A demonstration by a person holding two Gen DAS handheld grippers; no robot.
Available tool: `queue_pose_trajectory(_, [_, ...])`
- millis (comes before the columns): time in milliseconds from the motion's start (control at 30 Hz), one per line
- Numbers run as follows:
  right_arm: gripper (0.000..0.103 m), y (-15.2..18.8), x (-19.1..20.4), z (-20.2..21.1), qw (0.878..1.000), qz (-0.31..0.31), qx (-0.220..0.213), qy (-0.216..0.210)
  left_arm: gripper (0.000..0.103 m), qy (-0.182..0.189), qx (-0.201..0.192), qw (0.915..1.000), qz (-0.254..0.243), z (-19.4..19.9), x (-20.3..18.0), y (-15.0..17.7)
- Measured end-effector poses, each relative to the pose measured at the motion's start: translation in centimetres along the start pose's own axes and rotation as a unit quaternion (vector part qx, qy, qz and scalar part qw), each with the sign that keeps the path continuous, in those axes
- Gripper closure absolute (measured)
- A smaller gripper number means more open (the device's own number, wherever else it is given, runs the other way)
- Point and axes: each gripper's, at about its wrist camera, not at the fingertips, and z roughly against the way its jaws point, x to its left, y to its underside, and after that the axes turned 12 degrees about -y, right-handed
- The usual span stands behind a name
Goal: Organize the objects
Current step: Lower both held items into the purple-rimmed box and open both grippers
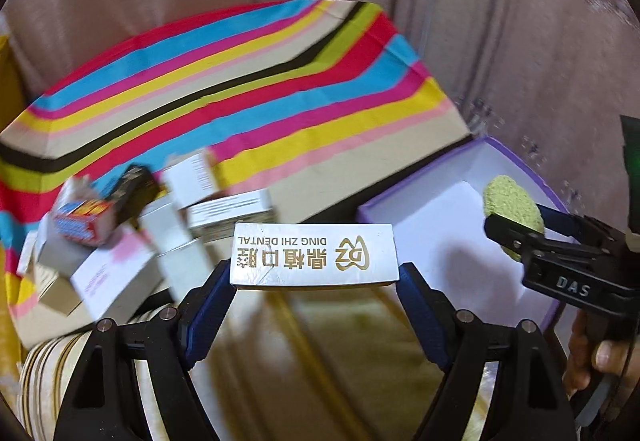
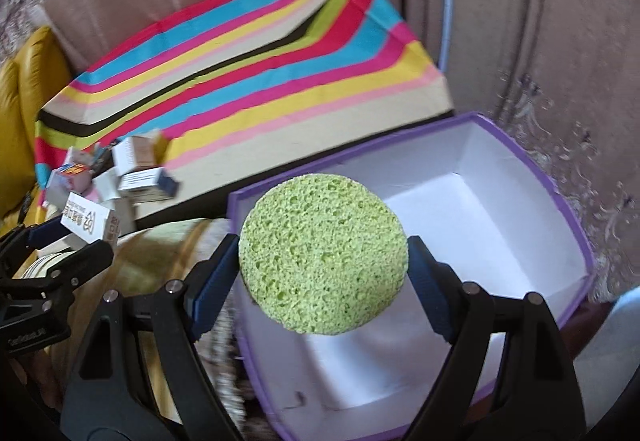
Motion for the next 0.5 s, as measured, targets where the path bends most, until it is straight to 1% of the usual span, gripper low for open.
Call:
queue_pose_trajectory(267, [0.019, 0.3, -4.9, 0.7, 0.999, -0.039, -0.005, 0.033, 0.021, 0.038, -0.003, 0.9985, -0.039, -0.7, -4.4, -1.1])
queue_pose_trajectory(500, [0.019, 0.6, -6.7, 0.8, 0.997, -0.055, -0.005, 0.044, 0.019, 0.076, -0.004, 0.9951, -0.063, -0.9, -6.6, -1.6])
